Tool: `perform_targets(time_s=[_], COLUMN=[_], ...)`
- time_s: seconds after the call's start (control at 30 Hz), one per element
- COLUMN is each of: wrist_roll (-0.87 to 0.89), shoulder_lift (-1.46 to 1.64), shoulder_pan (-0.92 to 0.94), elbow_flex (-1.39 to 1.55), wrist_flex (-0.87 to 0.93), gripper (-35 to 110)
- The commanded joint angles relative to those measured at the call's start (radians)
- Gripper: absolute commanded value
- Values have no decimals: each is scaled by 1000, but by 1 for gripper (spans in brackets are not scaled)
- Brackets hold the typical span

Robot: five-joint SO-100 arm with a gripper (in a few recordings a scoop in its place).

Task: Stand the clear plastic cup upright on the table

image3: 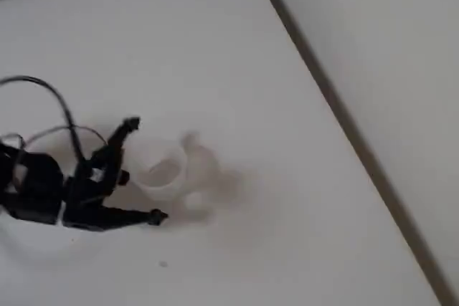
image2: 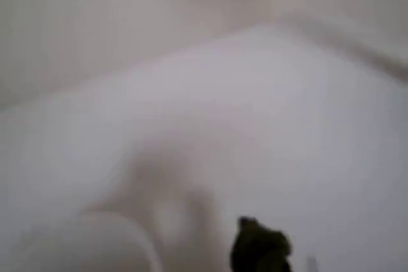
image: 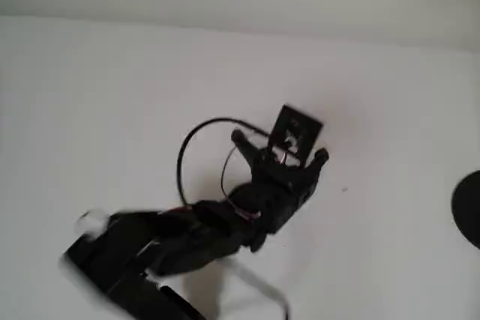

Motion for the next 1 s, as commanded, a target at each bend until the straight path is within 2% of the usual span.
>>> perform_targets(time_s=[0.0, 0.2, 0.33, 0.43, 0.5, 0.7, 0.97], wrist_roll=[179, 462, 675, 828, 914, 1049, 1112], shoulder_lift=[364, 437, 457, 502, 534, 594, 790], shoulder_pan=[17, 26, 28, 18, 6, -66, -155], elbow_flex=[-104, -236, -311, -313, -305, -299, -273], wrist_flex=[454, 885, 1167, 1292, 1350, 1477, 1568], gripper=[71, 60, 45, 28, 21, 9, 6])
